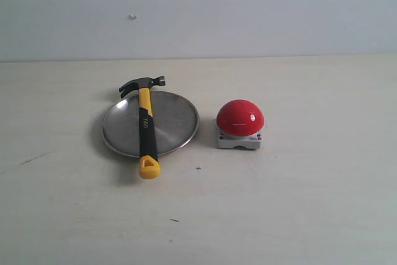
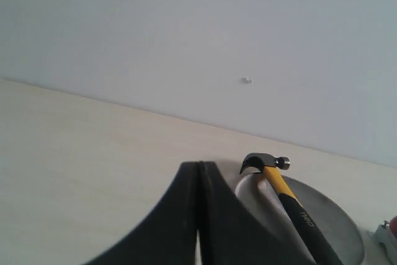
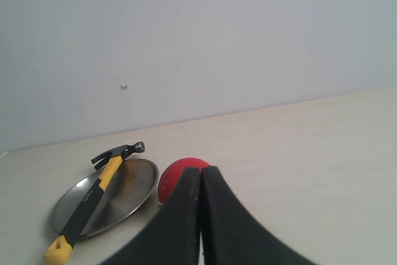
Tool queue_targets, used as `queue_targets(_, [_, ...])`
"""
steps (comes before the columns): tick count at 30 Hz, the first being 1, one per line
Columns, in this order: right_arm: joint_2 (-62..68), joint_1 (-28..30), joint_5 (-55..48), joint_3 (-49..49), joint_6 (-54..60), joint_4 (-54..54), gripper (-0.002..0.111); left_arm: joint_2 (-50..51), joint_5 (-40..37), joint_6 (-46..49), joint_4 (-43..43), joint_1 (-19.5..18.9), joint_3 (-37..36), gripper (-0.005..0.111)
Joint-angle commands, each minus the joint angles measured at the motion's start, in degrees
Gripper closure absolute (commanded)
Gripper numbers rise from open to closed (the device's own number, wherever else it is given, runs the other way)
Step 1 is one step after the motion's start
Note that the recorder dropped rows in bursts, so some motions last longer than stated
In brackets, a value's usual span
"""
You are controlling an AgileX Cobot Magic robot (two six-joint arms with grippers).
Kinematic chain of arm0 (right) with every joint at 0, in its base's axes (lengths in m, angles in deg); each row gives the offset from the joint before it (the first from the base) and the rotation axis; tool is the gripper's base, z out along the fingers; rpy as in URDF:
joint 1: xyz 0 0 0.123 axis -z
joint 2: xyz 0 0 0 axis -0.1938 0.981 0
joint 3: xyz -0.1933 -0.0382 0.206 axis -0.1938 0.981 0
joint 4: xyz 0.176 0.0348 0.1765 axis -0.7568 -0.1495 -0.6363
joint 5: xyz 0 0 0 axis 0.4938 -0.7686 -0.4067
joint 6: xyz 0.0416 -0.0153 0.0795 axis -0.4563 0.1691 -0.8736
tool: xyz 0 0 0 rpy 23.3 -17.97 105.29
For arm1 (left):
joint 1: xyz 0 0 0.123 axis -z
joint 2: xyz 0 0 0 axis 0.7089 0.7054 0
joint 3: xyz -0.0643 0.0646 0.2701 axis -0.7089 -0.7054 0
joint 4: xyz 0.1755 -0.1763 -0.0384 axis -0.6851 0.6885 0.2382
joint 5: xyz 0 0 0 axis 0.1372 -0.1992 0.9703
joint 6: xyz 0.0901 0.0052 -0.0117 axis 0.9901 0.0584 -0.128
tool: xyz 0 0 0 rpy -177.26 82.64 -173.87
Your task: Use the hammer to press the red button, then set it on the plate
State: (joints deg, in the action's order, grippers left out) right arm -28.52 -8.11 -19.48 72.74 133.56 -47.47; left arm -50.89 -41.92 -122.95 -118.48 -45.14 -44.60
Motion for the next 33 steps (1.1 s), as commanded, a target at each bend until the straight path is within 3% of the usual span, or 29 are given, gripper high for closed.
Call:
queue_targets(1, [-0.29, -0.01, 0.04, 0.26, 0.53, 0.22, 0.108, -5.34, -3.74, -0.15, 1.69, -0.05, -0.2, 0.107])
queue_targets(9, [-0.29, -0.01, 0.04, 0.26, 0.53, 0.22, 0.108, -11.16, -8.74, -1.49, 1.69, -0.05, -0.2, 0.107])
queue_targets(33, [-0.59, -0.01, 0.04, 0.26, 0.53, 0.19, 0.108, -11.27, -8.96, -1.65, 1.21, -0.05, -0.2, 0.107])
